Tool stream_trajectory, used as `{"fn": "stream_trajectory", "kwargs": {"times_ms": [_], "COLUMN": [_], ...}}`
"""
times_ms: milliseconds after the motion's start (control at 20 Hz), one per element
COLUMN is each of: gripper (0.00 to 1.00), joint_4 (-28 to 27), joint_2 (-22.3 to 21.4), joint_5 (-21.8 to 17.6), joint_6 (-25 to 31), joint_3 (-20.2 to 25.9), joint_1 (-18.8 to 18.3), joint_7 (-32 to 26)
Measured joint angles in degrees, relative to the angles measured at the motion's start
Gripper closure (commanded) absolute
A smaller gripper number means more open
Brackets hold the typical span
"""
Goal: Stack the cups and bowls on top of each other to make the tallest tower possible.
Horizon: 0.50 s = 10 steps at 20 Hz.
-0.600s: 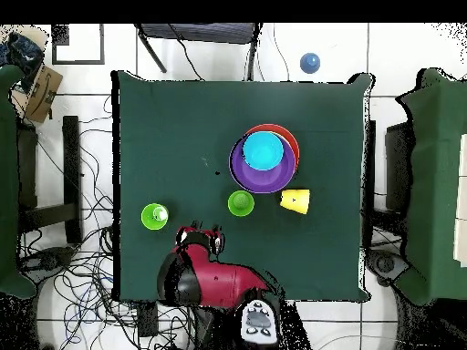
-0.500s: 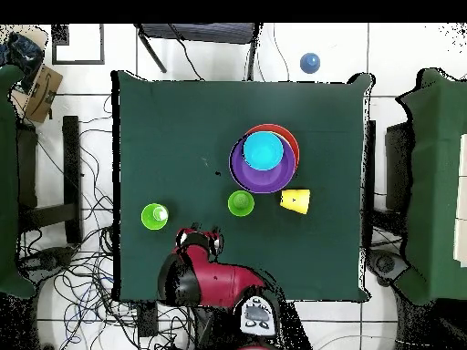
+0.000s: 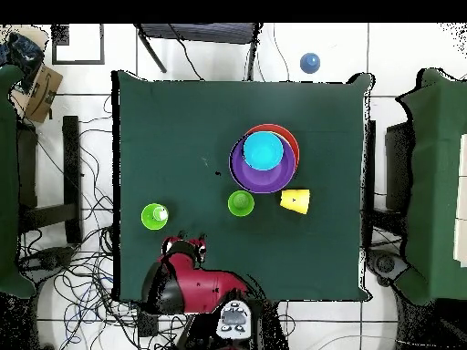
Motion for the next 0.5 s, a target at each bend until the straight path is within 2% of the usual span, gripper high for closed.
{"fn": "stream_trajectory", "kwargs": {"times_ms": [200,500], "gripper": [0.00,0.00], "joint_4": [0.51,0.54], "joint_2": [-4.93,-10.83], "joint_5": [0.02,0.18], "joint_6": [4.00,8.64], "joint_3": [0.01,0.05], "joint_1": [0.98,0.01], "joint_7": [0.07,0.07]}}
